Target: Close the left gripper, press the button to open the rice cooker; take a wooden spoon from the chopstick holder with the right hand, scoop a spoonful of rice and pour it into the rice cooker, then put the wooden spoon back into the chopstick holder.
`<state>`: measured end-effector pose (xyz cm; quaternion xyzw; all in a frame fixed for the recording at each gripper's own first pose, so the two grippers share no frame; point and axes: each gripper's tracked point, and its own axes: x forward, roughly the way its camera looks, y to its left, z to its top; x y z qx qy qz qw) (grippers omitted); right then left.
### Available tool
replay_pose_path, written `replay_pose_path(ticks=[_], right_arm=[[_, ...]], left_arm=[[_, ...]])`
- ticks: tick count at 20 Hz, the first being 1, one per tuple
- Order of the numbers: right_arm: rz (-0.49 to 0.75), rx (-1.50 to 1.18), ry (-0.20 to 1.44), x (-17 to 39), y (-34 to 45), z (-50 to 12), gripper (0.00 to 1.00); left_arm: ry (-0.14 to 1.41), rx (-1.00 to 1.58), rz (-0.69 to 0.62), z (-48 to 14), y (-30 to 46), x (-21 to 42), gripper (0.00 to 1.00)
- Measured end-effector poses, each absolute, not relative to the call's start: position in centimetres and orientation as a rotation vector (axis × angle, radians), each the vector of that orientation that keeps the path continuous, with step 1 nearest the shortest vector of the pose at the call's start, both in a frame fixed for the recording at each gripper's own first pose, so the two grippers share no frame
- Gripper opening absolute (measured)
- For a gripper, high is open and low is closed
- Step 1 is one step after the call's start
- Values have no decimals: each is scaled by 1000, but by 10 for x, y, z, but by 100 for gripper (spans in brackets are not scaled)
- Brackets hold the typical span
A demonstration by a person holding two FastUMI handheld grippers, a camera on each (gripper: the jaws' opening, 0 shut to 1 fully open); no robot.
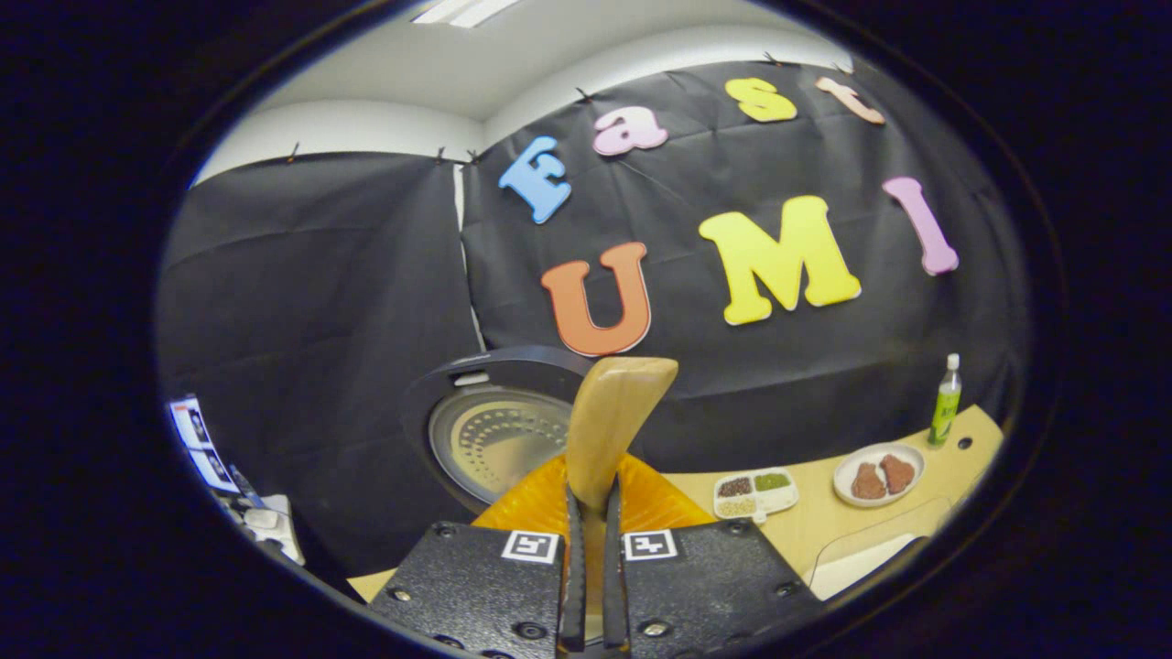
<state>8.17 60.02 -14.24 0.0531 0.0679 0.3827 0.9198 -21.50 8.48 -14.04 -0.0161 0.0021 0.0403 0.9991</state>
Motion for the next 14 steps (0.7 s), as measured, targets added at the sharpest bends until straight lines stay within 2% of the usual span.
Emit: replay_pose_path(ticks=[6,10,14], right_arm=[[901,-157,-10,38,632,-150,13],[909,-351,-111,29,630,-153,13],[910,-227,-59,30,612,-151,12]], left_arm=[[12,-47,84,-141,86,-215,94],[18,-72,91,-145,85,-212,94],[37,-87,85,-154,85,-209,95]])
